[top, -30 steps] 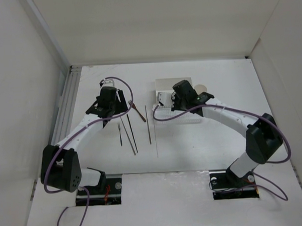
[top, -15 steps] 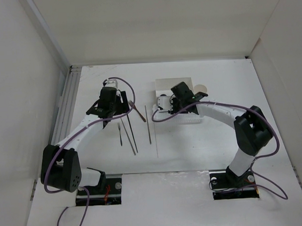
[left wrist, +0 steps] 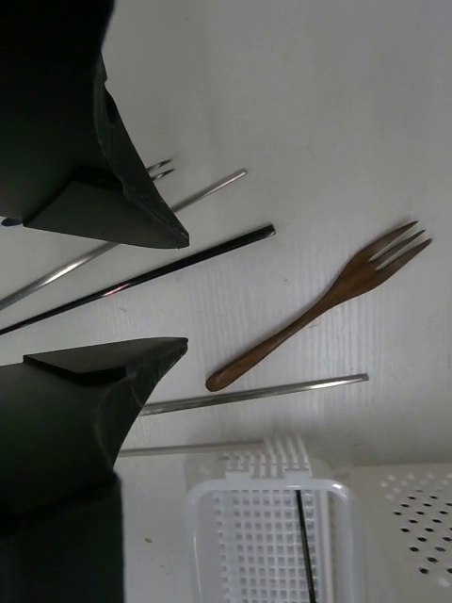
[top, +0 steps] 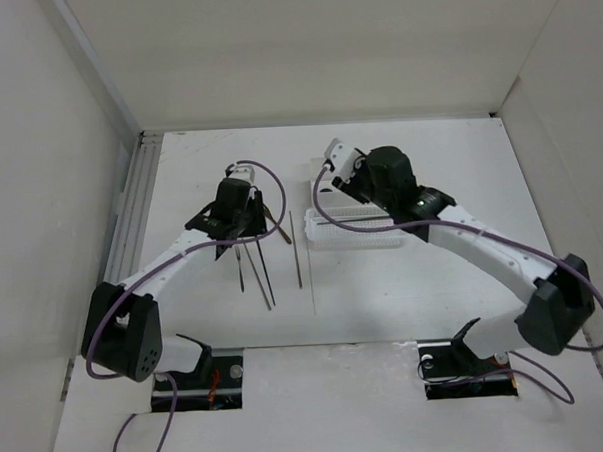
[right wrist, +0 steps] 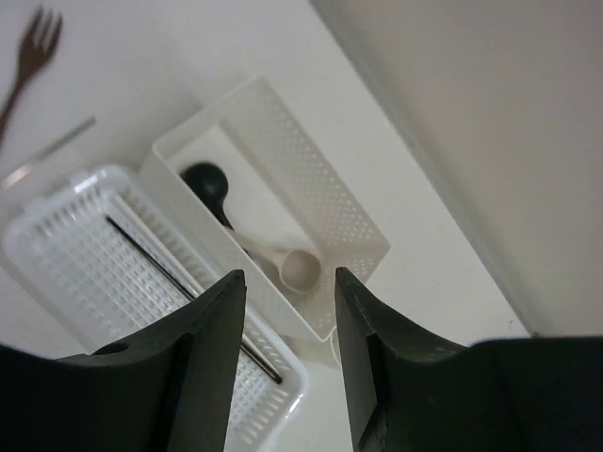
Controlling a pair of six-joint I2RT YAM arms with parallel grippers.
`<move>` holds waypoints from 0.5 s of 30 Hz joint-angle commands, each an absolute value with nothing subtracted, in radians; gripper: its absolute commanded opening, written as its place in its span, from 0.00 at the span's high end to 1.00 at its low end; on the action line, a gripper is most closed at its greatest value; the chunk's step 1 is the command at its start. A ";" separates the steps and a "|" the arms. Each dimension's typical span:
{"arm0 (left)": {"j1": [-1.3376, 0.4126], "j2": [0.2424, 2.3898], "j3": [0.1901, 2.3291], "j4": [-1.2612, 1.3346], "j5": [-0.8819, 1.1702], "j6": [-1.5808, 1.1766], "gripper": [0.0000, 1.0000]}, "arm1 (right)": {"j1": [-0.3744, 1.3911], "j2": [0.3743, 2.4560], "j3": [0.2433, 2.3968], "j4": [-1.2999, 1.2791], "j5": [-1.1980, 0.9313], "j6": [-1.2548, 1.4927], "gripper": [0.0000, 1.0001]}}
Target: Sort the eating utensils into containers
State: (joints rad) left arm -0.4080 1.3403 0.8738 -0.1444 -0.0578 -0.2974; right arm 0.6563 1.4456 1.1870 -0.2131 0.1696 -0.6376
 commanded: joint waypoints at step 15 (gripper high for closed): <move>-0.466 1.450 0.795 -0.387 -0.100 -0.528 0.65 | 0.735 0.799 0.782 -0.147 0.247 -0.107 0.50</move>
State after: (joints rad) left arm -0.4553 1.4567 0.8070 -0.3431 -0.0910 -0.4789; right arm 0.7300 0.8745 0.7830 -0.1600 0.2104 -0.1802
